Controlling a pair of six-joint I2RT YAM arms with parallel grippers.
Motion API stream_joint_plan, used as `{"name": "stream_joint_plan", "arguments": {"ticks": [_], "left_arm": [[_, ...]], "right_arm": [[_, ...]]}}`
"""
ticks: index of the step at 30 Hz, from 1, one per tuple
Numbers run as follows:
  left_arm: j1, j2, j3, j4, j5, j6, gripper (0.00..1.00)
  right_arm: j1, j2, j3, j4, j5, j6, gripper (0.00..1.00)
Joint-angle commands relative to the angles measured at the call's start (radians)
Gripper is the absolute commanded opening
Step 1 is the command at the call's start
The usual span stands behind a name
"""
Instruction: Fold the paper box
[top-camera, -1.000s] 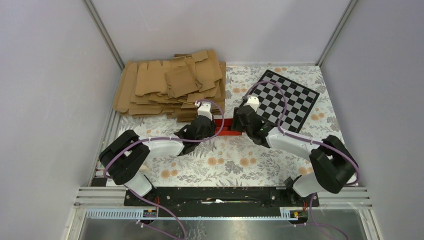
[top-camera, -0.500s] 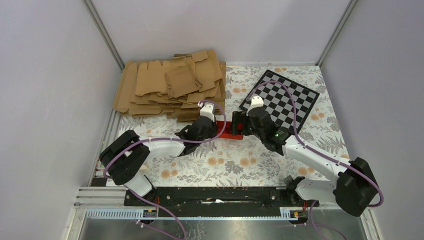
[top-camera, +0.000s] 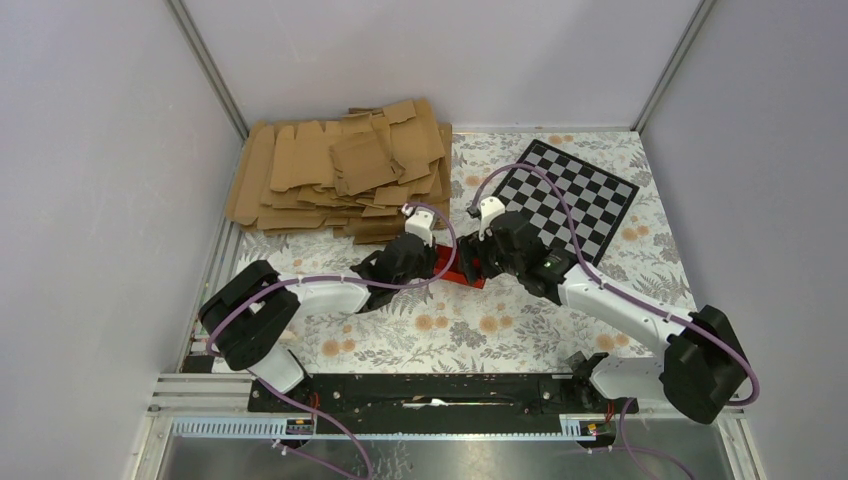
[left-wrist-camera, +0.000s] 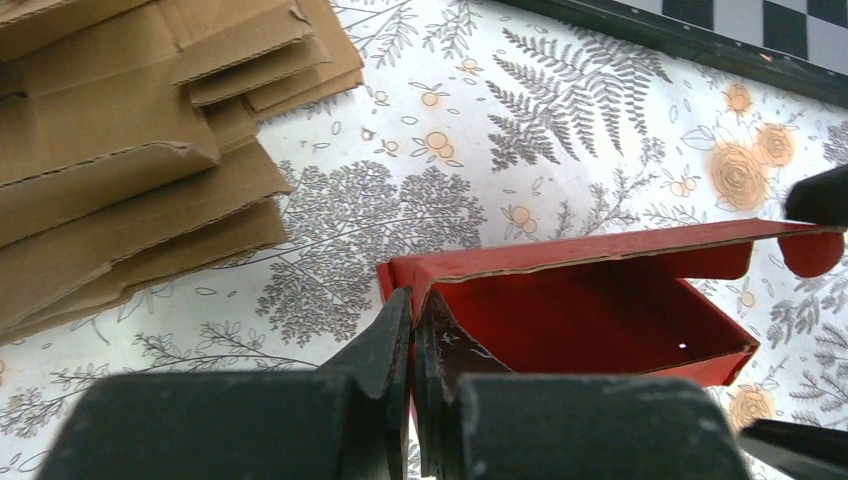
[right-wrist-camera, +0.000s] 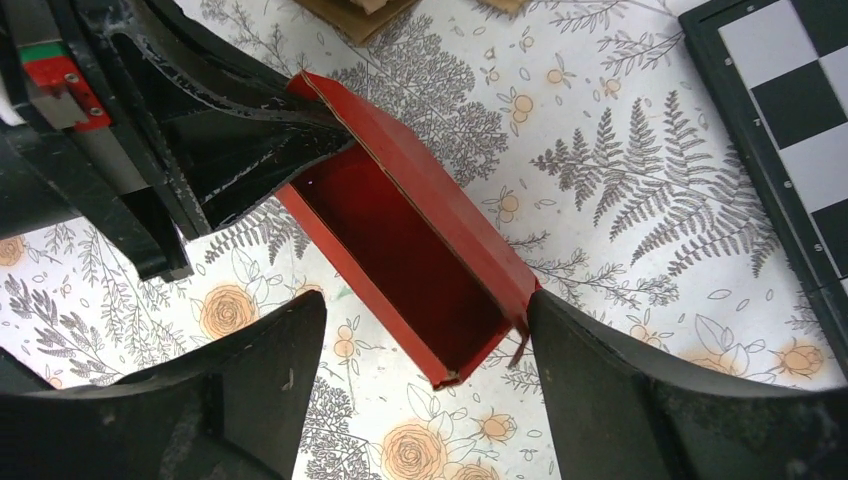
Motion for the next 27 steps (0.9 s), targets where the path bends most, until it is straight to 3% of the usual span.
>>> {"name": "stream_joint_plan", "arguments": {"ticks": [1, 5, 9, 18, 21, 27], "left_arm": [[-0.010, -0.023, -0.012, 0.042, 0.086, 0.034, 0.00], [-0.011, -0.022, -0.014, 0.055, 0.109, 0.043, 0.00], [-0.010, -0.017, -0.008, 0.046, 0.113, 0.037, 0.00], [-0.011, -0.025, 0.000, 0.017, 0.117, 0.023, 0.00], [-0.010, -0.032, -0.005, 0.017, 0.124, 0.019, 0.00], [-0.011, -0.044, 0.001, -0.003, 0.138, 0.002, 0.01]], "right_arm": [[0.004, 0.023, 0.034, 0.008, -0.044, -0.030, 0.79], [0.004, 0.021, 0.018, 0.033, -0.052, -0.029, 0.73], [0.003, 0.023, 0.014, 0.036, -0.051, -0.027, 0.54], [0.003, 0.019, -0.014, 0.037, -0.093, -0.019, 0.27], [0.004, 0.013, -0.024, 0.041, -0.105, -0.017, 0.13], [0.005, 0.008, -0.035, 0.040, -0.112, -0.008, 0.00]]}}
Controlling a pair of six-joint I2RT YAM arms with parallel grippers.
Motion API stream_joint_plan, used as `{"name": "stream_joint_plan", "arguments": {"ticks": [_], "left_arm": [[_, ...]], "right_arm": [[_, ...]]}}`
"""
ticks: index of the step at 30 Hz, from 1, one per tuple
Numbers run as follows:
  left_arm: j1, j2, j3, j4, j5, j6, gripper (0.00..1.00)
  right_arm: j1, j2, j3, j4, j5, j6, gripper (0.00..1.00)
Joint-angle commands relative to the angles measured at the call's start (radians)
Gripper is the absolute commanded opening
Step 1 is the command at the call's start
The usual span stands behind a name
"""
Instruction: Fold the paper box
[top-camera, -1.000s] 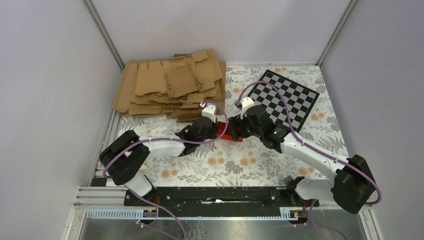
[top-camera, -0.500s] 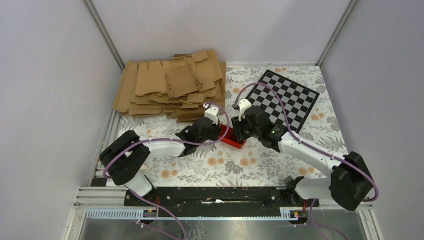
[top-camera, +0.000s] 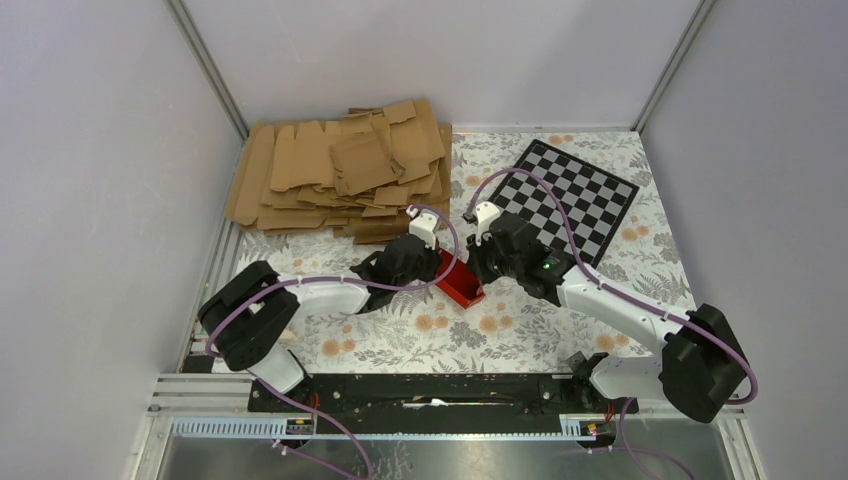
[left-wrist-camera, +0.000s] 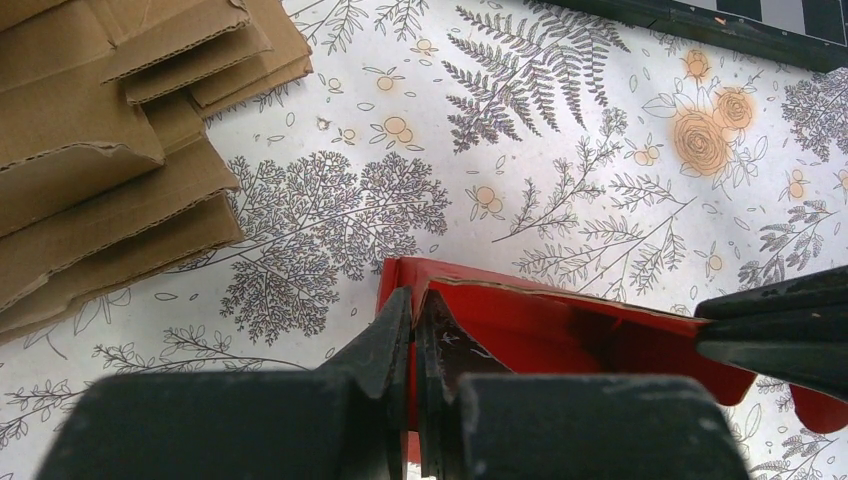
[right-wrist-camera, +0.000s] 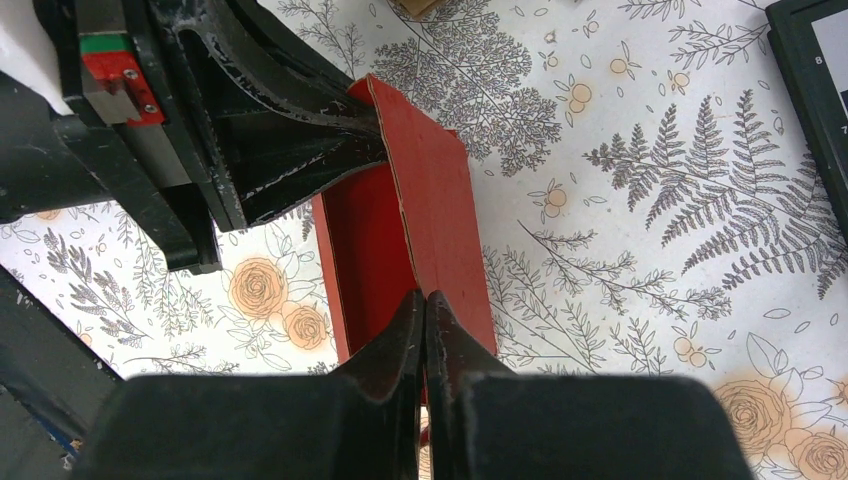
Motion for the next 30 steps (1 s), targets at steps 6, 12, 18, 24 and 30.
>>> {"name": "stream_joint_plan", "arguments": {"ticks": [6, 12, 18, 24, 30], "left_arm": [[-0.004, -0.087, 0.036, -0.112, 0.023, -0.051, 0.27], [0.020, -0.168, 0.077, -0.277, -0.004, -0.070, 0.46], [0.047, -0.263, 0.098, -0.464, 0.001, -0.098, 0.61], [0.077, -0.382, 0.098, -0.636, 0.005, -0.153, 0.49], [0.082, -0.434, 0.017, -0.659, 0.091, -0.207, 0.00]], "right_arm": [[0.010, -0.008, -0.021, 0.024, -0.014, 0.026, 0.00], [0.015, 0.000, -0.015, 0.025, -0.017, 0.036, 0.00], [0.019, 0.000, -0.003, 0.023, -0.020, 0.041, 0.00], [0.022, 0.004, 0.009, 0.014, -0.019, 0.042, 0.00], [0.025, 0.011, 0.016, 0.016, -0.023, 0.048, 0.00]]}}
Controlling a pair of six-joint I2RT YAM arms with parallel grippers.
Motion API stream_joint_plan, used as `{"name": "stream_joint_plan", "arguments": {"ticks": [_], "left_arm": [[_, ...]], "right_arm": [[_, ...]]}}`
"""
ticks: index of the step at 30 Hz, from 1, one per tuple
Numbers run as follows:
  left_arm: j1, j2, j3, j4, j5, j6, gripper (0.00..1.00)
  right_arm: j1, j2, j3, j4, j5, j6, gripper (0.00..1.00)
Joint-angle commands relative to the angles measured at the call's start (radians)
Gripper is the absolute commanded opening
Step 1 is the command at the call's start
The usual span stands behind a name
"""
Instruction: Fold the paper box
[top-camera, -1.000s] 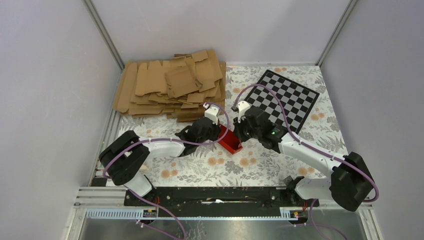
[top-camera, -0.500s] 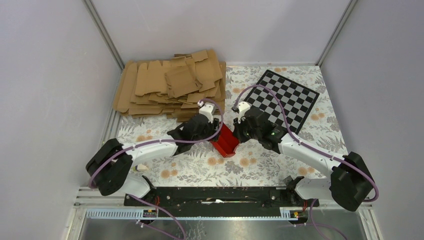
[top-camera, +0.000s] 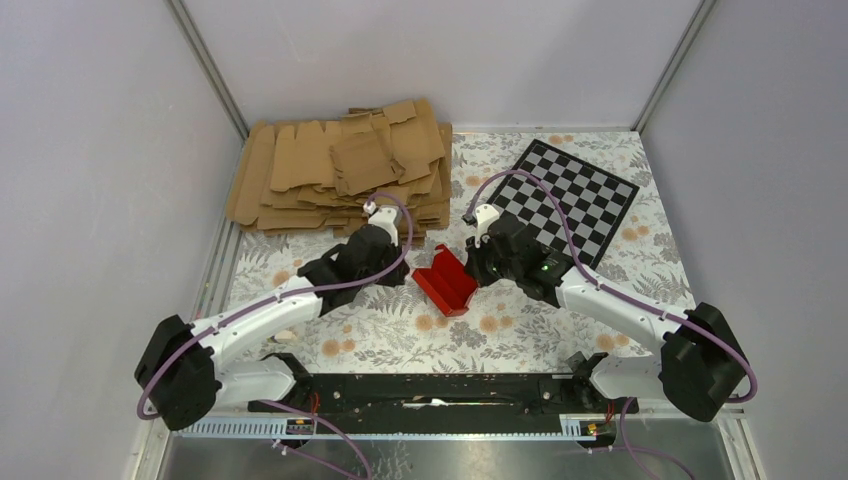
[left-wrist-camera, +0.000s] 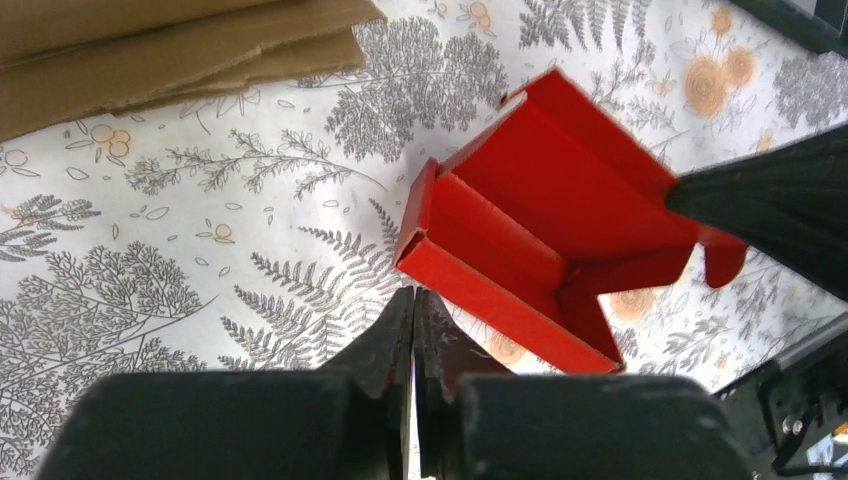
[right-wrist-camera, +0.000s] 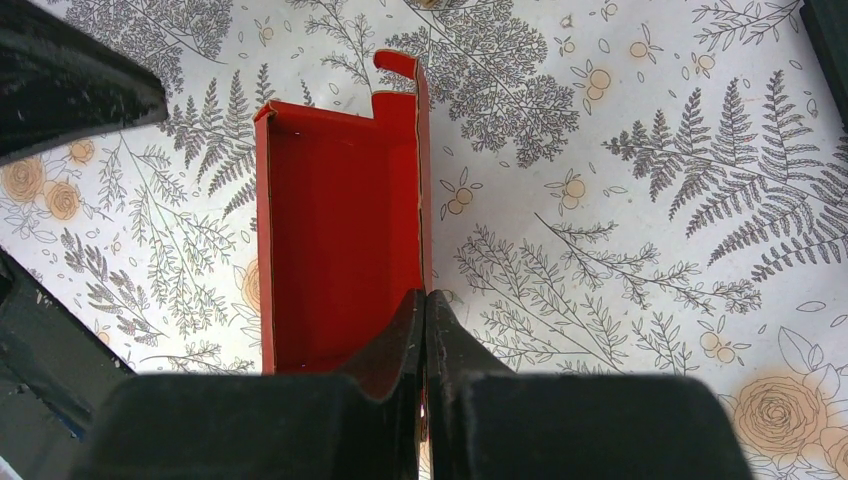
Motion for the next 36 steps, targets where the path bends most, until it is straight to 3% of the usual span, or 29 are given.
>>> {"name": "stream_joint_plan", "arguments": {"ticks": [1, 10, 18, 31, 36], "left_arm": [[0.002, -0.051, -0.064, -0.015, 0.081, -0.054, 0.00], [0.002, -0.029, -0.268, 0.269, 0.225, -0.180, 0.00], [0.000, 0.085, -0.271, 0.486, 0.305, -0.185, 0.00], [-0.006, 0.198, -0.166, 0.574, 0.338, -0.088, 0.00], [-0.007, 0.198, -0.146, 0.565, 0.363, -0.054, 0.00]], "right_arm": [[0.014, 0.012, 0.029, 0.005, -0.010, 0.012, 0.00], [0.014, 0.002, 0.037, 0.003, -0.022, 0.012, 0.00], [0.013, 0.006, 0.043, 0.005, -0.062, 0.031, 0.00], [0.015, 0.040, 0.029, 0.031, -0.138, 0.101, 0.00], [0.015, 0.035, -0.012, 0.131, -0.197, 0.184, 0.09]]}}
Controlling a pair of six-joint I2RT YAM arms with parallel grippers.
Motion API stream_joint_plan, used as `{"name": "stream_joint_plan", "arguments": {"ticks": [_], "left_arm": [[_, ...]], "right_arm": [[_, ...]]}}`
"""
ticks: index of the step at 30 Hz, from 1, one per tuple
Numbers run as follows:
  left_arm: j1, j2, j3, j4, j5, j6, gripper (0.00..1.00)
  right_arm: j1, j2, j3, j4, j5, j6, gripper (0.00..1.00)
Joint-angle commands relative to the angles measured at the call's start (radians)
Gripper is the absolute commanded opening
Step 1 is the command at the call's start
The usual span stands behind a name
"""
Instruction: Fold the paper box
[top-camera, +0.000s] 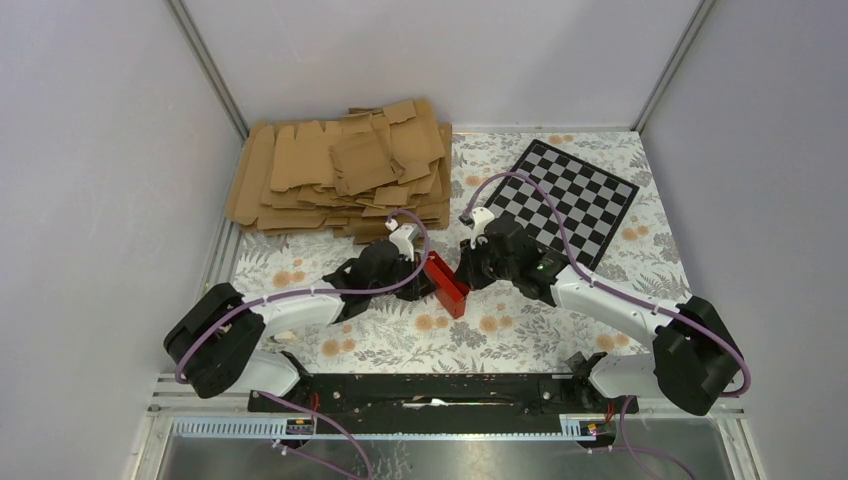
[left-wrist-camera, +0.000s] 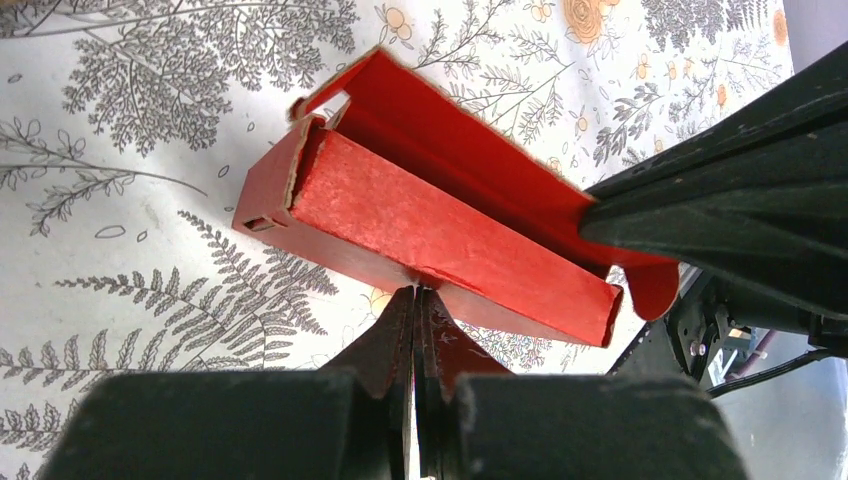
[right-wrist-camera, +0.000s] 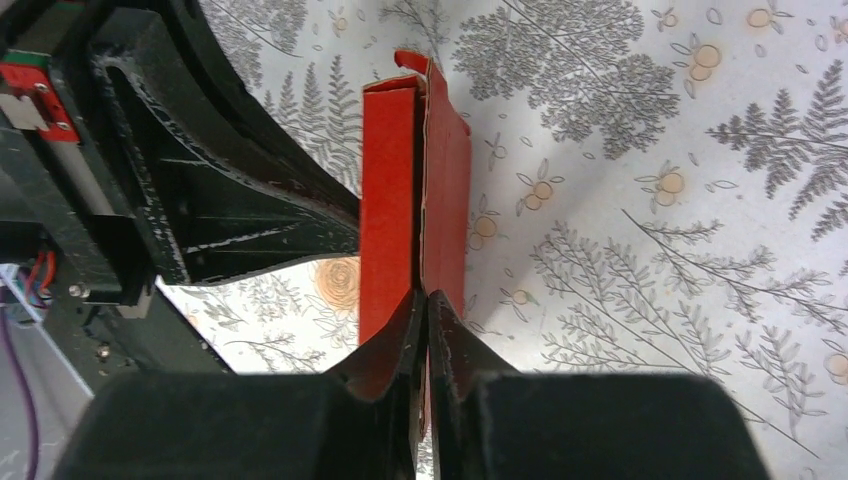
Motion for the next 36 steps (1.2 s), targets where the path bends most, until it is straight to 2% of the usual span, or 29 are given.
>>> {"name": "stream_joint_plan", "arguments": {"ticks": [1, 4, 8, 11, 15, 19, 29, 32, 36], "left_arm": [[-0.004, 0.003, 0.055, 0.076, 0.052, 0.049, 0.00], [-0.003, 0.015, 0.060, 0.067, 0.058, 0.051, 0.00], [-0.004, 0.020, 0.056, 0.066, 0.058, 0.051, 0.00], [-0.003, 0.022, 0.060, 0.064, 0.060, 0.053, 0.00], [-0.003, 0.029, 0.065, 0.065, 0.063, 0.056, 0.00], [-0.003, 0.044, 0.074, 0.075, 0.071, 0.053, 0.00], [-0.003, 0.087, 0.104, 0.112, 0.096, 0.041, 0.00], [-0.005, 0.109, 0.107, 0.148, 0.121, 0.011, 0.00], [-0.020, 0.138, 0.121, 0.163, 0.132, 0.000, 0.00]], "right_arm": [[0.010, 0.000, -0.018, 0.122, -0.092, 0.092, 0.10], [0.010, 0.011, -0.016, 0.129, -0.105, 0.110, 0.15], [0.011, 0.032, -0.010, 0.120, -0.119, 0.123, 0.35], [0.011, 0.046, -0.004, 0.100, -0.113, 0.126, 0.44], [0.010, 0.067, 0.013, 0.041, -0.103, 0.120, 0.70], [0.011, 0.086, 0.042, -0.018, -0.117, 0.105, 0.86], [0.059, 0.101, 0.072, -0.130, -0.014, 0.026, 0.87], [0.065, 0.111, 0.074, -0.144, 0.021, 0.024, 0.82], [0.067, 0.135, 0.093, -0.178, 0.062, 0.041, 0.70]]}}
